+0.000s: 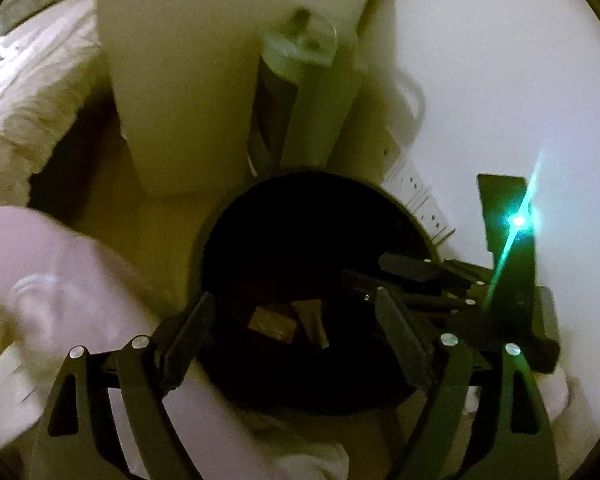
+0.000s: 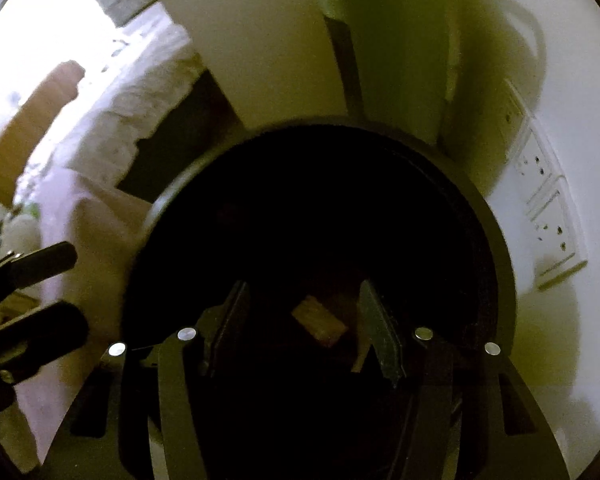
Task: Collect trash
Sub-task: 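Carry both items to the black bin and open both tools to drop them, then grasp the white milk carton with the right tool while the left tool grasps the clear plastic tray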
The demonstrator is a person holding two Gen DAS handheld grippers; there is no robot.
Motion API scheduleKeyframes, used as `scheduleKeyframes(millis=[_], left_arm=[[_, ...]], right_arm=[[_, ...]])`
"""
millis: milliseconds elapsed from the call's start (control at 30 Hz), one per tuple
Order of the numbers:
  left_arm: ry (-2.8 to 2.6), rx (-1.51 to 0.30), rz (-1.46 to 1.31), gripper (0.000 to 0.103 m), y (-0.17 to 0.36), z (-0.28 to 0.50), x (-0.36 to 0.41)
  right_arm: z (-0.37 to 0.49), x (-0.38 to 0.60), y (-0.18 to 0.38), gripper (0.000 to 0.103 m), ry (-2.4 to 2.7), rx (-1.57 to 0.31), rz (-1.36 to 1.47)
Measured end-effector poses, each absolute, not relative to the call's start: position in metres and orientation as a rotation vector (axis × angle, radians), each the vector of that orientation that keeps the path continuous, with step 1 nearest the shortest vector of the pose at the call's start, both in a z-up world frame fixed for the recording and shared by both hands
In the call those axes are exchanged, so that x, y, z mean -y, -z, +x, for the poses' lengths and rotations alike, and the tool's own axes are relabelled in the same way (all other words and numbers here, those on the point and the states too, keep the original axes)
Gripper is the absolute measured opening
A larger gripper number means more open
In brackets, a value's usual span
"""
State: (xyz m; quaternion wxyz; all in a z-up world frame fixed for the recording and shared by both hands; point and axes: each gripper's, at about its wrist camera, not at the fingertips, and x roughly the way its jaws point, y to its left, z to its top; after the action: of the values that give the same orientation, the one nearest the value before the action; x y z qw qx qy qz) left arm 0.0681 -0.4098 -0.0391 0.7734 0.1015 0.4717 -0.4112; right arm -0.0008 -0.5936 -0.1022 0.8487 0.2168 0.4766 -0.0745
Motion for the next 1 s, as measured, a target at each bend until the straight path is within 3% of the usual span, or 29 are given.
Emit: scheduleKeyframes(millis=[267, 567, 667, 800, 1000], left_arm=[[0.77, -0.914, 0.089, 0.084, -0.002, 0.047, 0.288], [0.597, -0.864, 0.185, 0.089, -0.014, 0.02, 0.147], [0.45, -0.844, 0.212, 0.097, -0.017, 0.011, 0.093], [0.368, -0.864, 0.151, 0.098, -0.01, 0.001, 0.033], [0.407, -0.863, 0.395, 0.098, 0.025, -0.014, 0.021]], right_arm=[[0.008, 0.512, 0.04, 0.058, -0.127, -0.883, 0.257], [0.036, 0.399, -0.008, 0.058, -0.487, -0.862, -0.155], [0.047, 0.365, -0.013, 0.069, -0.591, -0.876, -0.297], [0.062, 0.332, -0.007, 0.069, -0.675, -0.922, -0.442], [0.086, 0.304, 0.006, 0.072, -0.72, -1.003, -0.666]])
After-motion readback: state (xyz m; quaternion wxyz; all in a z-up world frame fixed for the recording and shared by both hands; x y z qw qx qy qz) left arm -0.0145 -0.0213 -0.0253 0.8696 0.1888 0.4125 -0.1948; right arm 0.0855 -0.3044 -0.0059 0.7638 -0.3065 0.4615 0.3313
